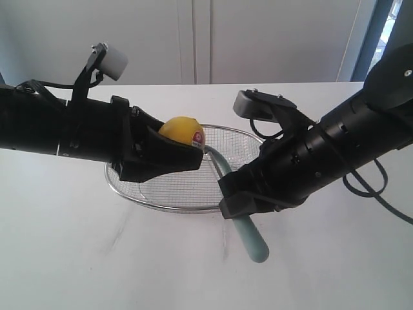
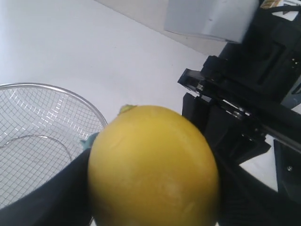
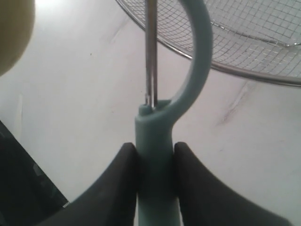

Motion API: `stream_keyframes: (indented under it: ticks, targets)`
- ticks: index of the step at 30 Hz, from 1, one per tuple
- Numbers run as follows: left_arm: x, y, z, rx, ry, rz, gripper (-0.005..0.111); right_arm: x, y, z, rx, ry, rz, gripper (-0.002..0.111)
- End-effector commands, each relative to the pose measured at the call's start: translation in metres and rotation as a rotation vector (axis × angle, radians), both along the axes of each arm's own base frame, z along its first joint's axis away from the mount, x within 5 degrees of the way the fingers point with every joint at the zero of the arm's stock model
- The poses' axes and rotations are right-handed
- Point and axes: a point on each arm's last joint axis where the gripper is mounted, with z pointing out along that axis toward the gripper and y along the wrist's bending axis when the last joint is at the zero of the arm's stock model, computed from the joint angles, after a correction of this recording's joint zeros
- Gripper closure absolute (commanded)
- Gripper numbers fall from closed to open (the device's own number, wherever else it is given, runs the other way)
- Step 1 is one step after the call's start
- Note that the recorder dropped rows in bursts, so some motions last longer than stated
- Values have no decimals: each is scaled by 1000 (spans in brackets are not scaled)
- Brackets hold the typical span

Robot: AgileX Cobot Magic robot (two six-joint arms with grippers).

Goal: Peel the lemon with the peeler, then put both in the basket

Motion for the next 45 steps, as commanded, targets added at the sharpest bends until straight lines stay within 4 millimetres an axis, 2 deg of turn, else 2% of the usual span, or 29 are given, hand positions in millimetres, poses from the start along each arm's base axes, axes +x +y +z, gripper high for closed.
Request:
stream_keyframes:
  ticks: [1,7,12,20,34,45]
  targets:
    - [-6,-2,5,-35,-58,-56,107,-1,1,0,4,-16,32,108]
    - [-6,-2,5,-31,-105,-79,107,-1,2,1,22,-16,32,108]
    - [-6,-2,5,-29,-109,-79,107,-4,8,7,109,3,50,108]
    - [-6,-2,5,-29,-111,-80,107,-8,7,17,146,-11,41,108]
    - [-6,-2,5,-31,-111,-83,107,-8,5,21,152,-12,1,108]
    - [-6,-2,5,-32,-109,-82,107,-16,-4,36,116,-69,-43,108]
